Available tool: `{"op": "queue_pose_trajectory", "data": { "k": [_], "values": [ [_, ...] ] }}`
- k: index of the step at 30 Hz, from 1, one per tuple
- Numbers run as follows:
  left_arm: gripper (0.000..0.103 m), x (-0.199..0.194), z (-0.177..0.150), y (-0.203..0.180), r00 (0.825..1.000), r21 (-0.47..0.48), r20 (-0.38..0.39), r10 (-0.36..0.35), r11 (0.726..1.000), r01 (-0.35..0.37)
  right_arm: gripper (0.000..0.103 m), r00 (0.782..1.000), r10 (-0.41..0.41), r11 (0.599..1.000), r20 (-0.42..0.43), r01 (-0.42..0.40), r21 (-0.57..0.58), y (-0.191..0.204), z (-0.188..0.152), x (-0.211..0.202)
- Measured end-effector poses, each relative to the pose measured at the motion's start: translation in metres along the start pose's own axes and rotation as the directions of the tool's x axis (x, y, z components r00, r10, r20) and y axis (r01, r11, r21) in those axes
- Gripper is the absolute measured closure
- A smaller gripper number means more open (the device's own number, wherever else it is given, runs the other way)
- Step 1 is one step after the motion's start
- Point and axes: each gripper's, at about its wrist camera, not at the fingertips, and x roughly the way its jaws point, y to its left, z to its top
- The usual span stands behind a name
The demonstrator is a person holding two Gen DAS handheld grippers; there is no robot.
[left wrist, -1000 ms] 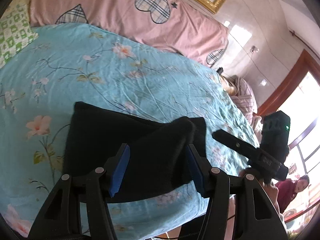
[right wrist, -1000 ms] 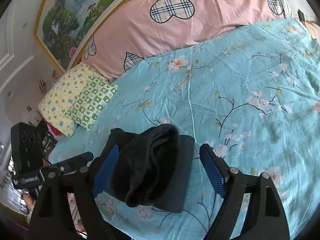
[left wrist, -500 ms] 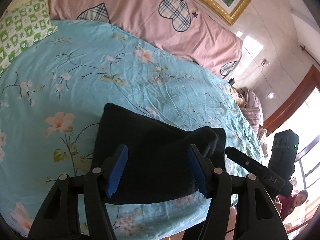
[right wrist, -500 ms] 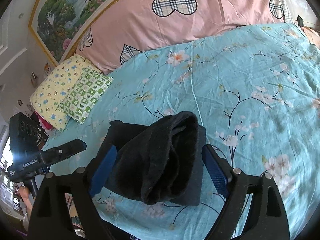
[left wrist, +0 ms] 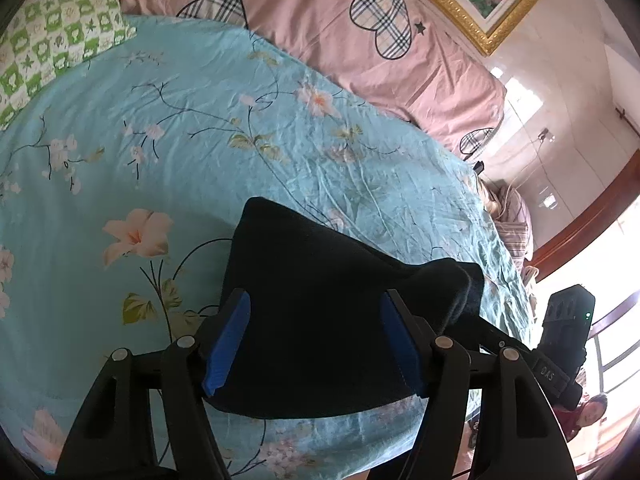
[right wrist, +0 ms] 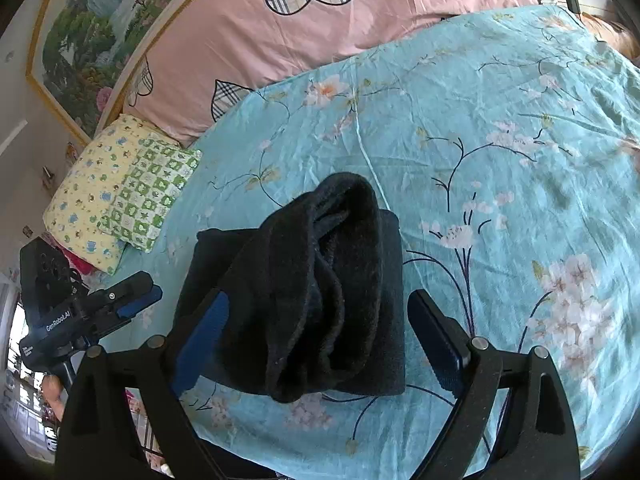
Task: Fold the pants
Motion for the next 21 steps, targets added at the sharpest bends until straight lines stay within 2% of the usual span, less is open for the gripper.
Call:
{"op": "queue_pose_trajectory", "data": {
  "k": [12,21],
  "values": [
    [0.033,0.031,0.007,0.017,0.997,-0.016,-0.072,0.012,1.000,-0.013,0.012,0.999,0.013,0.999,-0.029,-0.012,0.036,-0.008,0.003,0.010],
    [0.031,0.046,0.014,0.025,0.995,-0.014,-0.095,0.024,1.000,-0.026,0.012,0.998,0.033,0.998,-0.050,-0.031,0.053,-0.014,0.004,0.018]
  ]
}}
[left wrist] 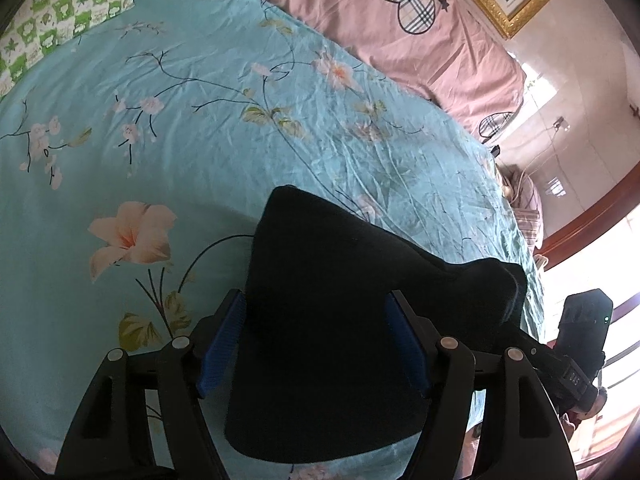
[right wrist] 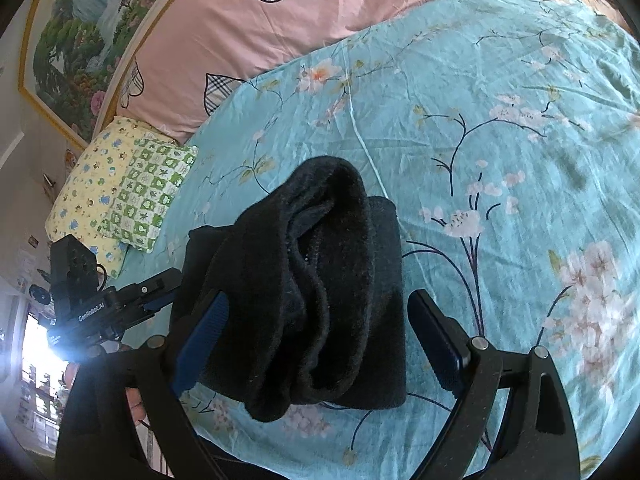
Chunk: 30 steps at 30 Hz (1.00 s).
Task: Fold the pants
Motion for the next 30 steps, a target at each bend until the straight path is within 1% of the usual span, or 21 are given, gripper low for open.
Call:
{"op": "queue_pose_trajectory", "data": {
  "k": [5,11,13,14,17,19,21,22,24,25,26,27,28,29,30],
  "values": [
    [0.031,0.013,0.000,0.008,0.999,-0.013,-0.033,0.000,1.000,-0.001,0.012,1.000,0.011,1.000,-0.011,-0.011,0.017,-0.006,-0.002,0.004],
    [0.032,0.026,0.000,0.021,0.998,-0.063,-0.061,-0.034,0.998,0.030,0.012,0.999,0.043,0.999,-0.009,-0.043,0.014,-0.012,-0.005,0.006],
    [0.039,0.029,0.000,0.025,0.996,-0.083,-0.073,-0.055,0.995,0.049,0.013,0.998,0.062,0.998,-0.014,-0.062,0.024,-0.017,-0.006,0.007],
    [0.040,0.031,0.000,0.027,0.994,-0.093,-0.078,-0.070,0.994,0.063,0.016,0.997,0.075,0.997,-0.016,-0.075,0.032,-0.019,-0.007,0.008],
    [0.044,0.033,-0.001,0.025,0.995,-0.084,-0.075,-0.063,0.995,0.056,0.019,0.993,0.112,0.993,-0.028,-0.110,0.050,-0.024,-0.007,0.011],
    [0.049,0.034,-0.001,0.025,0.995,-0.082,-0.076,-0.057,0.995,0.051,0.019,0.992,0.120,0.992,-0.035,-0.118,0.044,-0.024,-0.008,0.012],
    [0.051,0.034,-0.002,0.025,0.995,-0.088,-0.075,-0.061,0.995,0.055,0.020,0.990,0.131,0.991,-0.043,-0.129,0.039,-0.024,-0.008,0.013],
    [0.055,0.034,-0.002,0.026,0.995,-0.097,-0.076,-0.071,0.993,0.064,0.021,0.990,0.136,0.990,-0.046,-0.134,0.036,-0.025,-0.009,0.014],
    [0.058,0.033,-0.002,0.027,0.994,-0.110,-0.075,-0.086,0.991,0.077,0.025,0.987,0.151,0.988,-0.049,-0.150,0.032,-0.026,-0.010,0.014],
    [0.061,0.032,-0.002,0.027,0.993,-0.112,-0.073,-0.089,0.990,0.081,0.029,0.987,0.154,0.988,-0.050,-0.153,0.036,-0.027,-0.011,0.014],
    [0.063,0.032,-0.002,0.026,0.993,-0.111,-0.072,-0.091,0.990,0.083,0.035,0.986,0.157,0.987,-0.049,-0.156,0.039,-0.028,-0.011,0.013],
    [0.065,0.030,-0.002,0.024,0.993,-0.110,-0.070,-0.090,0.991,0.083,0.039,0.985,0.164,0.986,-0.048,-0.162,0.044,-0.030,-0.011,0.013],
    [0.067,0.028,-0.002,0.023,0.994,-0.108,-0.067,-0.089,0.991,0.081,0.045,0.984,0.175,0.984,-0.046,-0.172,0.052,-0.032,-0.012,0.012],
    [0.068,0.026,-0.002,0.021,0.994,-0.105,-0.061,-0.085,0.991,0.078,0.049,0.981,0.192,0.980,-0.042,-0.188,0.067,-0.034,-0.012,0.010],
    [0.070,0.024,-0.002,0.019,0.995,-0.104,-0.058,-0.086,0.991,0.080,0.051,0.979,0.200,0.978,-0.038,-0.197,0.074,-0.034,-0.012,0.009]
  ]
}}
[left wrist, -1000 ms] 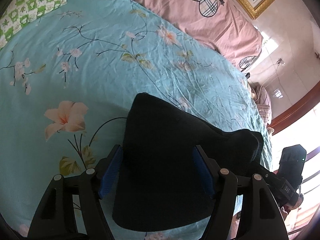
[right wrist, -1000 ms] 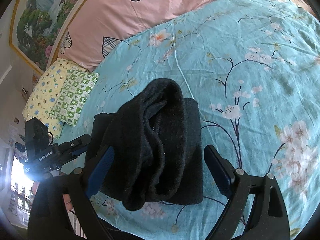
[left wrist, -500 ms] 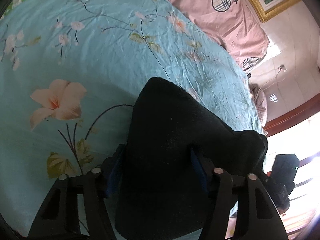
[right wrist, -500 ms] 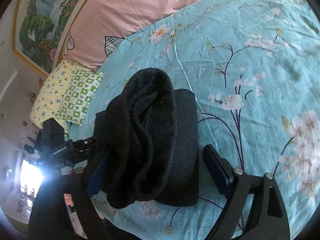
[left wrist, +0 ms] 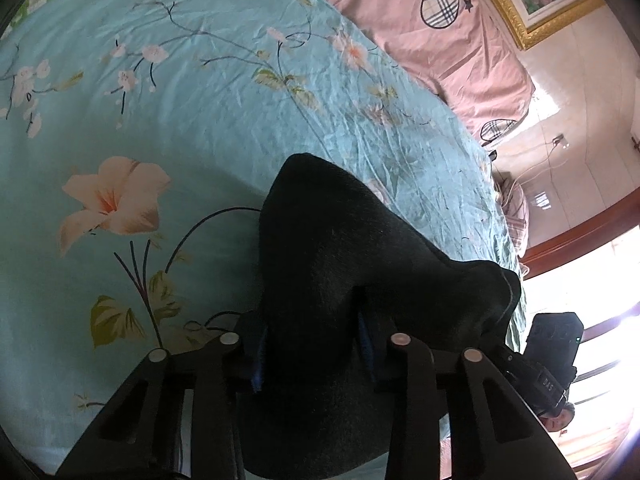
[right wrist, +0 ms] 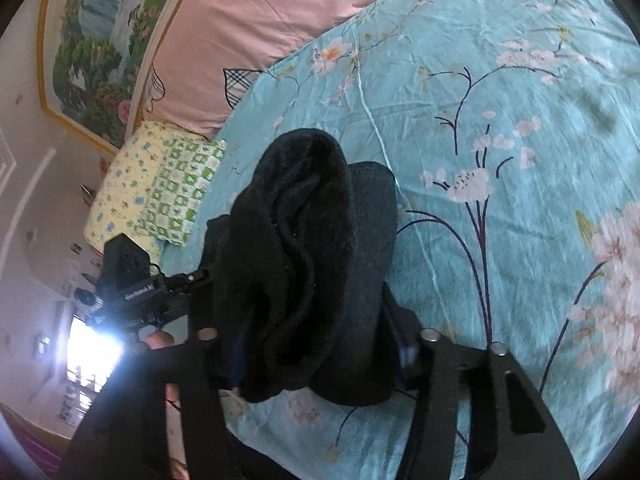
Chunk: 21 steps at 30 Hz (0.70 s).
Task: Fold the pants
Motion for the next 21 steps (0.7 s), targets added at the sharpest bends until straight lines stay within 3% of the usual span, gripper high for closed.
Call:
{"op": "queue_pose_trajectory", "data": {
  "k": [11,21],
  "values": [
    [0.074,-0.041,-0.001,-0.006,0.997,-0.006,0.075,-0.017,1.000,0.017,0.060,0.998,0.051,0.997,0.022,-0.049,-0.056,0.027,0.006,-0.010],
    [0.074,-0.090,0.006,0.015,0.984,-0.053,0.176,0.024,0.999,-0.015,0.060,0.993,0.114,0.984,-0.021,-0.116,-0.138,0.066,0.023,0.021]
  ]
}}
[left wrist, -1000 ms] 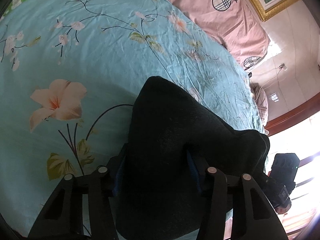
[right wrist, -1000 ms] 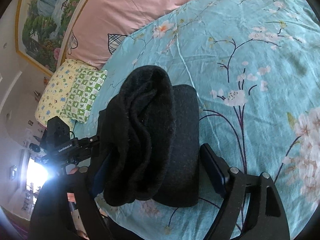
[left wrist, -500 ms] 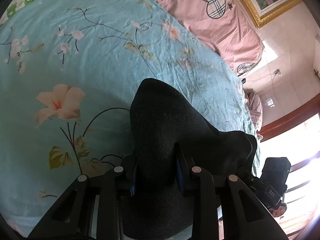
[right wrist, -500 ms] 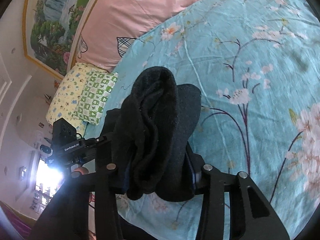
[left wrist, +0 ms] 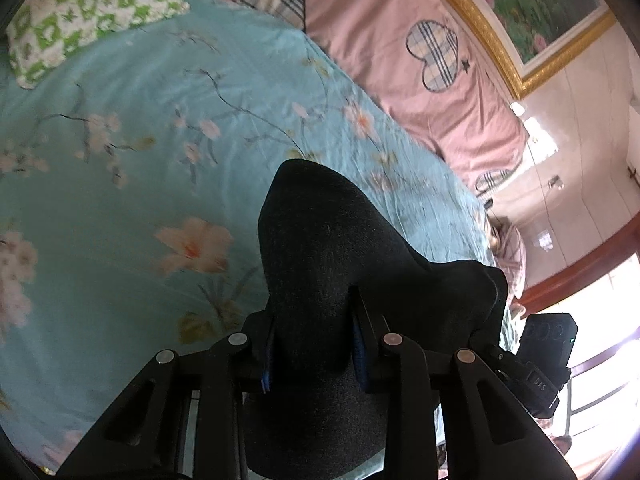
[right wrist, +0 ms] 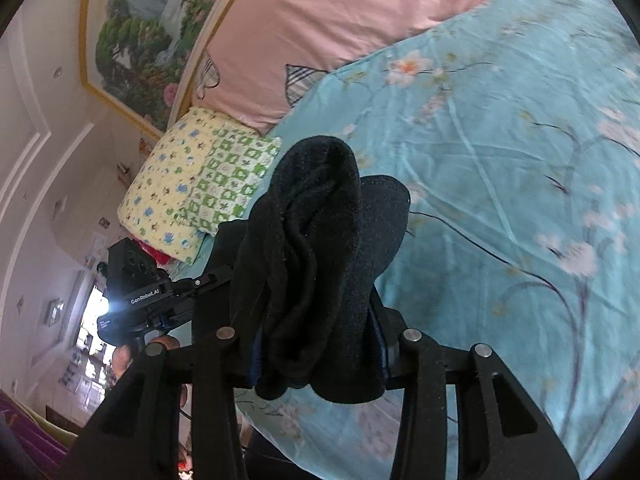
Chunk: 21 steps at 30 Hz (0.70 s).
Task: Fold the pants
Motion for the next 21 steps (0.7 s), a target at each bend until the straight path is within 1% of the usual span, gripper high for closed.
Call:
{"op": "queue_pose_trajectory", "data": {
  "k": [7,11,21],
  "values": [
    [0.074,-0.028,0.013,0.015,0.996,-0.009,0.073,0.058,0.998,-0.058,0.060,0.999,0.037,0.997,-0.040,-0.040,-0.062,0.022,0.017,0.030],
    [0.074,-0.039,0.018,0.023,0.991,-0.018,0.101,0.086,0.996,-0.084,0.060,0.997,0.048,0.994,-0.065,-0.054,-0.099,0.032,0.029,0.049],
    [0.074,-0.041,0.042,0.046,0.977,-0.063,0.141,0.157,0.987,-0.150,0.060,0.991,0.060,0.987,-0.117,-0.077,-0.144,0.044,0.059,0.100]
  ]
}}
